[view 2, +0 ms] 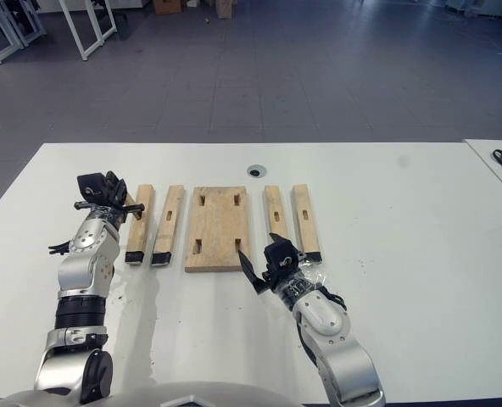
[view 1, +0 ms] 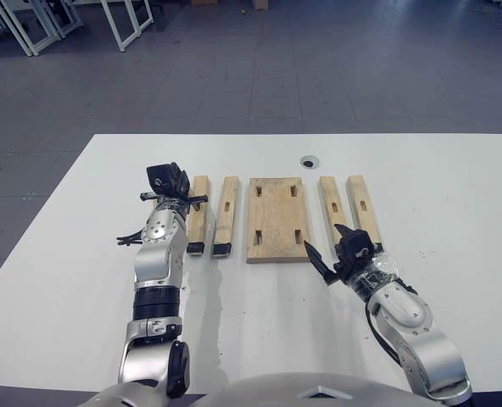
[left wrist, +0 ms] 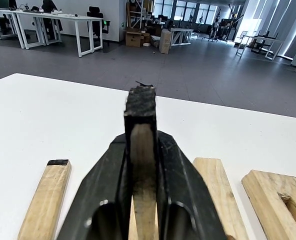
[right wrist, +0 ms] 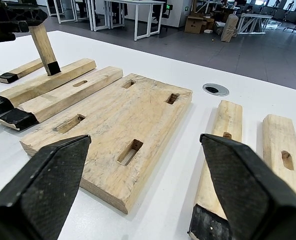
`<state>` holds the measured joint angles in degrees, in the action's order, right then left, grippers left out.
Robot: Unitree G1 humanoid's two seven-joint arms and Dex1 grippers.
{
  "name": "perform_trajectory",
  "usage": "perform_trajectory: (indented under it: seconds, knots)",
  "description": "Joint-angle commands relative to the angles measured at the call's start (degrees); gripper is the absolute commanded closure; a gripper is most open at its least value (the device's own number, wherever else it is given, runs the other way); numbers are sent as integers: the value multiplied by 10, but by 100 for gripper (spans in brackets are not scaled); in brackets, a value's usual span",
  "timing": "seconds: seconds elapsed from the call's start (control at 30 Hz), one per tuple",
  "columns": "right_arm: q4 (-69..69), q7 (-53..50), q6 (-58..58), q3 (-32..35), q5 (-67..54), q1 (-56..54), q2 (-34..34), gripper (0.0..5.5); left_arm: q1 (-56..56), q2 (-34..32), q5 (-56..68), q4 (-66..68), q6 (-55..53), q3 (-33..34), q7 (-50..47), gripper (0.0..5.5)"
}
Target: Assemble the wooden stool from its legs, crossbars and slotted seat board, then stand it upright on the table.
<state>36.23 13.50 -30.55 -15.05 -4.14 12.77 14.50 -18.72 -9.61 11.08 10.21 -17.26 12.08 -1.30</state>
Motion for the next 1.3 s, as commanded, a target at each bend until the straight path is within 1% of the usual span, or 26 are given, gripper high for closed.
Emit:
perform_trajectory:
  seconds: [0.03,0.2,0.37,0.47,0.5,0.6,0.73,0.83,0.9,0.93,1.13,1.3]
  knots:
    - [-2,1,-6,3,2,-3,2,147,11,-7,-6,20,-9,6,1,506]
    - [-3,1,-6,2,2,-4,0,147,59,6,-14,87,-8,-8,15,506]
    - [1,0,-8,2,1,0,0,147,143,33,-30,95,-16,-48,14,506]
    - [1,-1,-9,2,1,1,0,147,159,35,-31,81,-25,-58,15,506]
    - [2,-1,-9,3,1,1,0,147,158,33,-27,55,-34,-57,17,506]
    - [3,-2,-9,4,1,3,0,147,150,18,-6,-75,-91,-48,16,506]
    - [3,-4,-7,3,3,5,0,147,159,13,10,-243,-188,-40,-6,506]
    - [2,-4,-5,5,3,4,0,147,173,28,11,-316,-242,-42,-24,506]
    - [1,-4,-4,5,3,4,0,147,183,40,3,-336,-255,-51,-31,506]
    - [1,-4,-4,5,3,4,0,147,187,44,-1,-340,-256,-55,-34,470]
    - [3,-3,-5,4,3,4,2,147,185,48,-17,-351,-249,-56,-37,391]
    - [5,-5,-6,5,4,8,2,147,129,13,-54,-383,-255,-51,-40,323]
